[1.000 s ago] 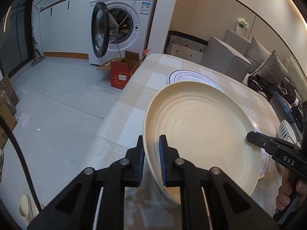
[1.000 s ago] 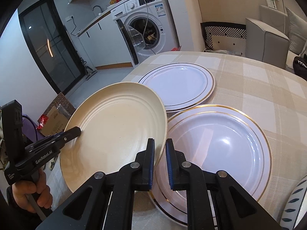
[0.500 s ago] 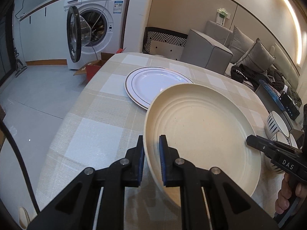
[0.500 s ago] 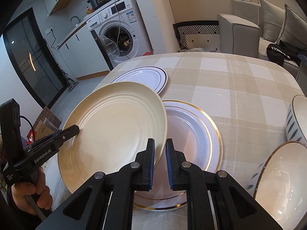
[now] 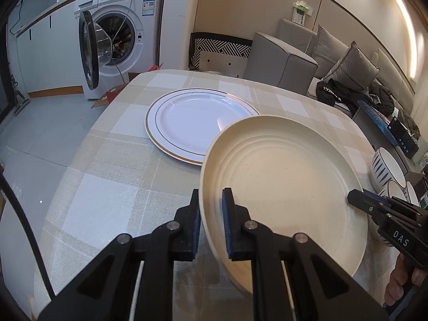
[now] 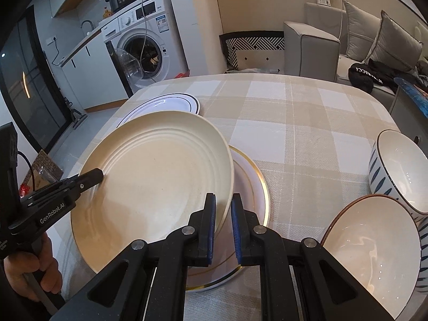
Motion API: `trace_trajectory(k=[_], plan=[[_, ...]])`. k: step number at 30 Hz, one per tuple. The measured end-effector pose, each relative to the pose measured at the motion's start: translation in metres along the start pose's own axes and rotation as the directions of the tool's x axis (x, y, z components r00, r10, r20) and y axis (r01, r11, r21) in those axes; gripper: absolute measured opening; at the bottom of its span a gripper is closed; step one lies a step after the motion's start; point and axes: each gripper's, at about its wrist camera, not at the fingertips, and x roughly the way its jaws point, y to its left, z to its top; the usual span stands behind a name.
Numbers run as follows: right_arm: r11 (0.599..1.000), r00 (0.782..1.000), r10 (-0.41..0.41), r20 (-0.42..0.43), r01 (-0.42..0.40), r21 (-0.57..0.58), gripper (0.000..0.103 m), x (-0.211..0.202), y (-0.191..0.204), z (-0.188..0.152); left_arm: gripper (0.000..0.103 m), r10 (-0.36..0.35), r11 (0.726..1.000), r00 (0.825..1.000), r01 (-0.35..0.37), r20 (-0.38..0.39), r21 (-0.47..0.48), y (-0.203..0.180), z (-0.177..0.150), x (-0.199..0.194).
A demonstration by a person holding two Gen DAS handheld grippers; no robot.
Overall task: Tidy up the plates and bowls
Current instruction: 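Carry the beige plate over the white gold-rimmed plate and lower it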
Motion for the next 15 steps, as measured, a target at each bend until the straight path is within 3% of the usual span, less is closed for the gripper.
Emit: trace_trajectory(k=[15], plan=[[0.978, 0.982, -0.189, -0.018, 0.186, -0.099, 0.012, 0.007, 0.007, 0.002, 0.014, -0.017, 0.999, 0.999, 0.019, -0.042, 0.045, -0.016, -0.002, 0.015]])
